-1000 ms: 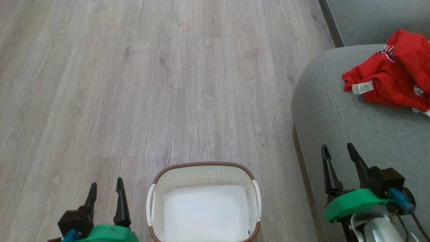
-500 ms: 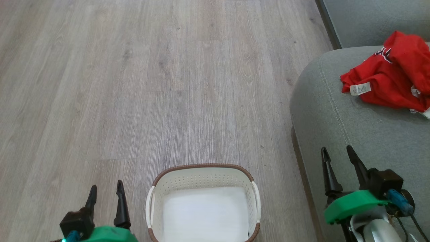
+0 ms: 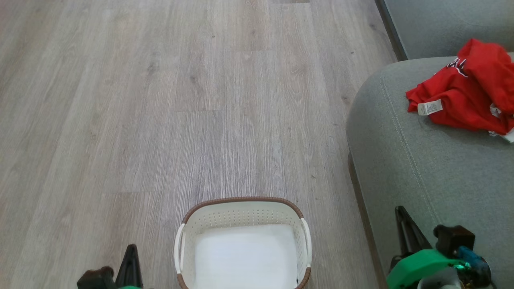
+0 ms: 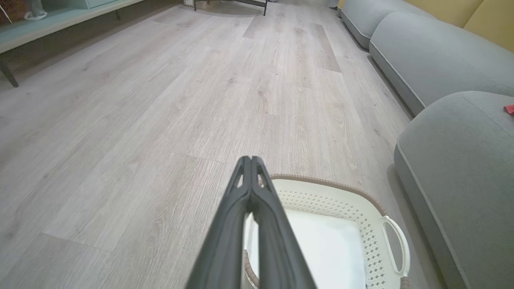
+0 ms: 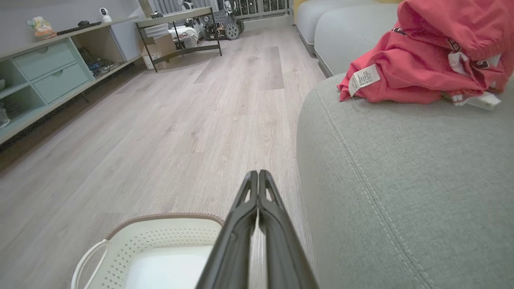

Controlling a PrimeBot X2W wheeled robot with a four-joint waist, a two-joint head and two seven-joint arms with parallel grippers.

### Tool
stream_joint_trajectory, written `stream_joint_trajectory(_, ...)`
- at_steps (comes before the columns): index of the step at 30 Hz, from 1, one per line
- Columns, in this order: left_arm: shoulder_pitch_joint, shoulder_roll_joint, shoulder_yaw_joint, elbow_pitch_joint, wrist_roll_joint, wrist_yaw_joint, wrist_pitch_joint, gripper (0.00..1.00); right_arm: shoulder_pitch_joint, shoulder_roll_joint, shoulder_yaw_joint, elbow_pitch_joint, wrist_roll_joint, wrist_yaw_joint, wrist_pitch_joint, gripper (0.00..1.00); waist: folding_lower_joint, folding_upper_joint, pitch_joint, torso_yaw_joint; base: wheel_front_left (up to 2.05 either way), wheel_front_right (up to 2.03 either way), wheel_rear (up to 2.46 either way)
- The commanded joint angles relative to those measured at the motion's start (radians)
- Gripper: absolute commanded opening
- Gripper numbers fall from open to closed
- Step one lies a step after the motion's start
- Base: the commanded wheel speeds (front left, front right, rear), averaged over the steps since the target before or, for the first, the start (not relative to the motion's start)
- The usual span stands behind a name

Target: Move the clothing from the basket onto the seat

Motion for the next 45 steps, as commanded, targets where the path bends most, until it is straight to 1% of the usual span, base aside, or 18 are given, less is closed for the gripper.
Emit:
stream_joint_trajectory(1, -0.035, 0.003, 0.01, -0.032, -0.022, -0.007, 0.003, 0.0, -0.045, -0.001, -0.006, -0.036, 0.026, 0.0, 0.005, 0.0, 0.0001, -0.0001, 0.001, 0.0, 0.0, 0.0, 0.0)
stream_joint_trajectory(45, -0.123, -0.009, 0.103, -0.035, -0.476, -0.108, 0.126, 0.0, -0.078, 0.0, -0.042, -0.072, 0.522, 0.003, 0.129, 0.0, 0.0001, -0.0001, 0.014, -0.001, 0.0, 0.0, 0.0)
